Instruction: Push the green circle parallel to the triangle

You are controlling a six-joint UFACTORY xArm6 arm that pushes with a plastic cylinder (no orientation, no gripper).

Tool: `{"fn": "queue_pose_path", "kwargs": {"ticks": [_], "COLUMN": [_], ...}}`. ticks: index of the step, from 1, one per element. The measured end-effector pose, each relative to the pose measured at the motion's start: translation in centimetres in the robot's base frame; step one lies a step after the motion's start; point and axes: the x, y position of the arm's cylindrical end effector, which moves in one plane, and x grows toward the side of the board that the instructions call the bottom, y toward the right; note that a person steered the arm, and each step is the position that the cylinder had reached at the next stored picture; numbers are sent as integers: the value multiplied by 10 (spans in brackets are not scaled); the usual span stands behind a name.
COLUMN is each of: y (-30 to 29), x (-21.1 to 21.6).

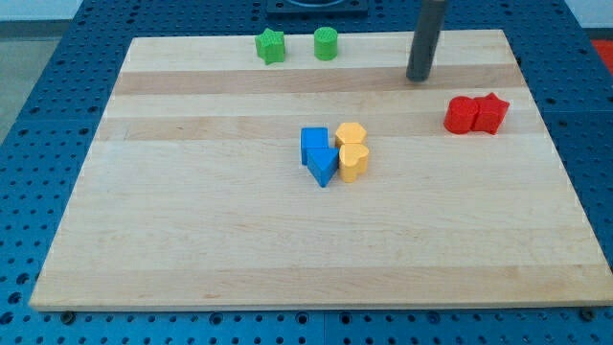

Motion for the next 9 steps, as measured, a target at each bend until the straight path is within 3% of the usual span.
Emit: {"fn": "queue_pose_path", "kwargs": {"ticks": [2,3,6,9], "y": [-22,-41,-135,-162], "x": [-79,-81,-78,-8]}}
